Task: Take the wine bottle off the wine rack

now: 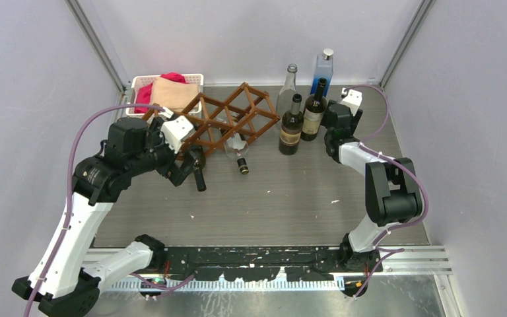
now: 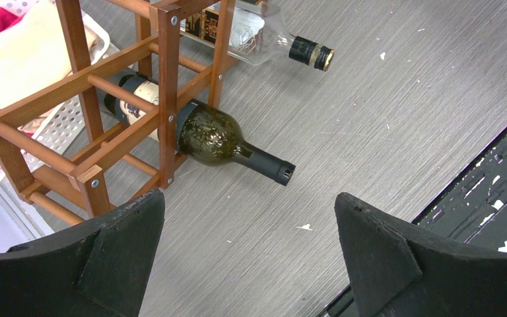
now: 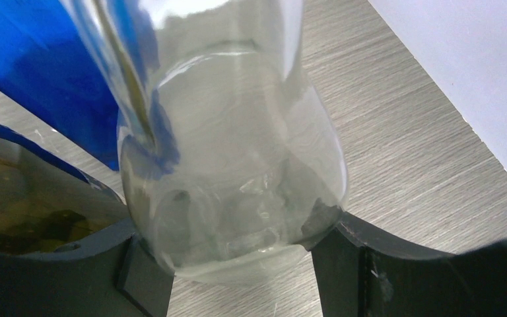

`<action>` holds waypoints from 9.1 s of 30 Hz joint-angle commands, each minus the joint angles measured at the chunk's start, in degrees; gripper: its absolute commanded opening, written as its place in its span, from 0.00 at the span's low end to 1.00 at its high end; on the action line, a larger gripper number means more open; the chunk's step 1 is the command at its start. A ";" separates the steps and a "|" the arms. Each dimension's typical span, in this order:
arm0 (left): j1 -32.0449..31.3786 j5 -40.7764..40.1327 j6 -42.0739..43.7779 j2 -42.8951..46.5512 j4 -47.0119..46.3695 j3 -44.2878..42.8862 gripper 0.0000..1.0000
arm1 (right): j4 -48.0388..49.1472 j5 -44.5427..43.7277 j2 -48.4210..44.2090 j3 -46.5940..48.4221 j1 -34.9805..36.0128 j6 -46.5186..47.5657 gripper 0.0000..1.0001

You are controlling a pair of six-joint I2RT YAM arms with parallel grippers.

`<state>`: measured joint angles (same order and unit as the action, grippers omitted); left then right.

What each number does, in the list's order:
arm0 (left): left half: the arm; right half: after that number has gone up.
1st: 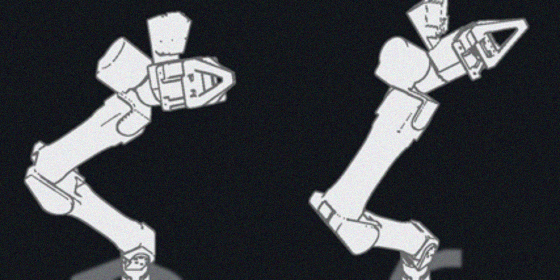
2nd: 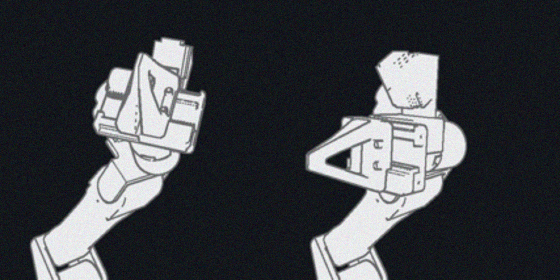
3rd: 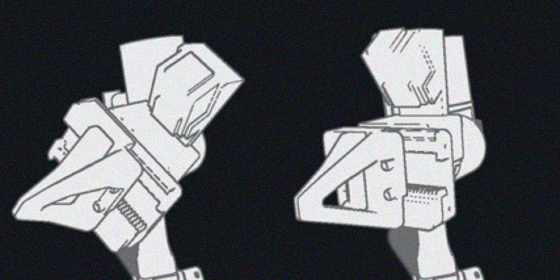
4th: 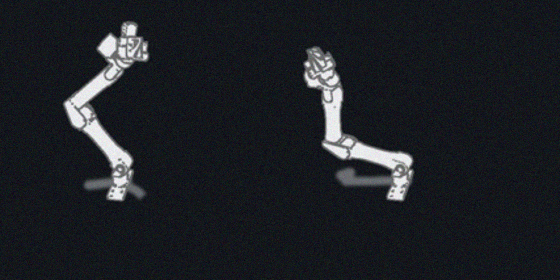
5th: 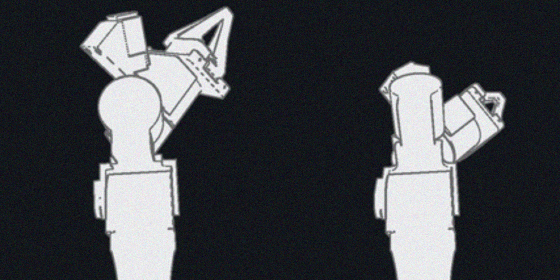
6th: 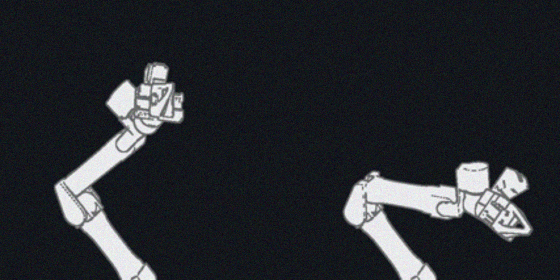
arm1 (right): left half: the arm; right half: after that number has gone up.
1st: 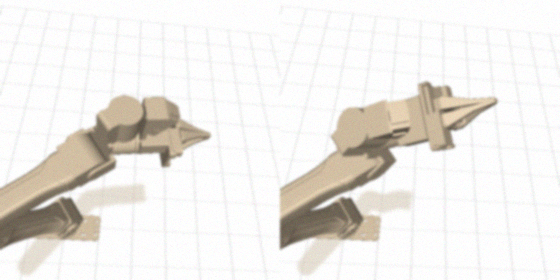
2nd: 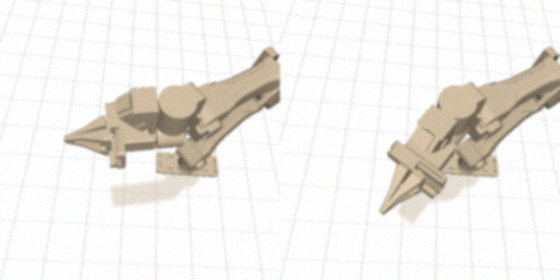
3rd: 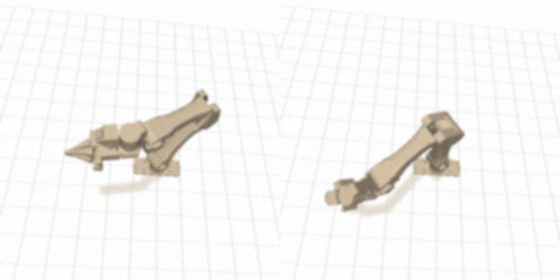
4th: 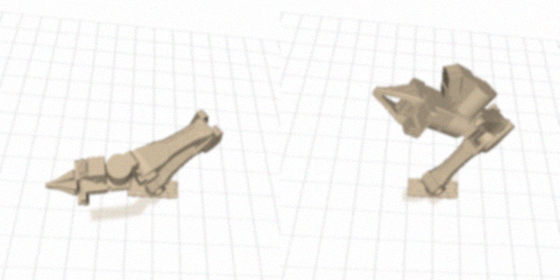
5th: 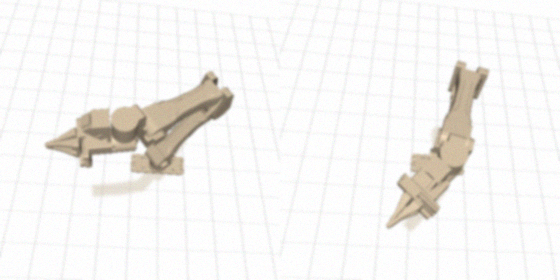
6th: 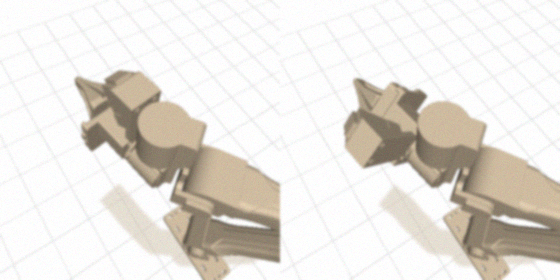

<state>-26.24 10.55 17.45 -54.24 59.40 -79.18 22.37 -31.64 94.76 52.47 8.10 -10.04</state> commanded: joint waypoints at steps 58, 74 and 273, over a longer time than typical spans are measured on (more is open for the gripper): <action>29.69 11.52 3.85 -12.51 2.15 -6.50 0.96 | -39.00 19.91 0.81 34.11 50.95 -22.88 0.89; 32.65 16.30 7.04 -10.37 3.58 -4.88 0.95 | -34.57 20.66 22.59 44.29 52.51 -24.87 0.80; 14.81 10.32 2.84 -4.85 5.60 1.09 1.00 | -14.10 -1.48 -26.67 5.94 14.44 1.54 0.01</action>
<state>-11.62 20.75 19.84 -59.83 66.92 -78.17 -4.62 -34.87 68.60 57.41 24.27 -7.49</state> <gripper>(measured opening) 0.995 0.399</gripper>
